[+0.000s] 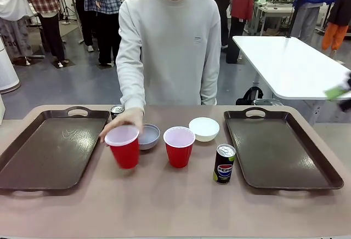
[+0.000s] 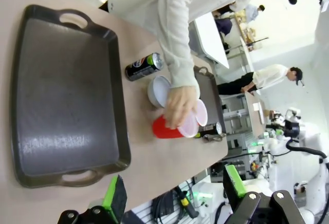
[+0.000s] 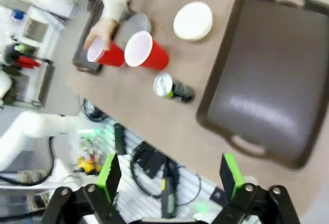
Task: Prepare tableware on both trays.
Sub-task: Pick up a Picnic Bowl from the table and place it on a Handle tray.
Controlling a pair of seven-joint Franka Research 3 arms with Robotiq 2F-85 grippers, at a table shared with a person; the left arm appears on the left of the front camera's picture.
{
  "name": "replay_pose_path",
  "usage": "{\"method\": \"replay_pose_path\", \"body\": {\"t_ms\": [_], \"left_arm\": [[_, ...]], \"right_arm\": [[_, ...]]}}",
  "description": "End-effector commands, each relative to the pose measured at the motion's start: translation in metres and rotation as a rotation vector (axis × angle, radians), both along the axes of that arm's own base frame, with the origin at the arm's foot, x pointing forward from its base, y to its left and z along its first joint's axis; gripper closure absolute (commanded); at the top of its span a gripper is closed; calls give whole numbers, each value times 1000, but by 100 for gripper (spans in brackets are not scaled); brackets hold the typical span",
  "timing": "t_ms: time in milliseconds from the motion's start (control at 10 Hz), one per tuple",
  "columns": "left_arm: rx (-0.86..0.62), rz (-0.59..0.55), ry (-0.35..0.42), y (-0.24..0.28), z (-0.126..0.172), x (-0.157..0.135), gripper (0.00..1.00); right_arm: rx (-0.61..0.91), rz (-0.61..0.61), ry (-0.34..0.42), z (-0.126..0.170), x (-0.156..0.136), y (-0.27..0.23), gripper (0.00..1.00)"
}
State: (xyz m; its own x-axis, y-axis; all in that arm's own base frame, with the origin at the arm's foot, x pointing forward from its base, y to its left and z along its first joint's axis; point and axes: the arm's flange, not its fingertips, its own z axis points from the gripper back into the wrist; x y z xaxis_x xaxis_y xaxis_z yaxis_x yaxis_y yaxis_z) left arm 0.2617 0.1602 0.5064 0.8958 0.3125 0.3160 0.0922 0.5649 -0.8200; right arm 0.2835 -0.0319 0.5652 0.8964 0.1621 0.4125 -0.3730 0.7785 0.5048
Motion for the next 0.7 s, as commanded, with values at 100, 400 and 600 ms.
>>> {"method": "replay_pose_path", "body": {"t_ms": [100,400,600], "left_arm": [[-5,-3,-9,1,1,0,0],[-5,-3,-9,1,1,0,0],[-5,-3,-9,1,1,0,0]], "right_arm": [[-284,51,1,-9,106,70,0],[-585,-110,-131,-46,170,135,0],[-388,-129,26,-55,162,136,0]]}}
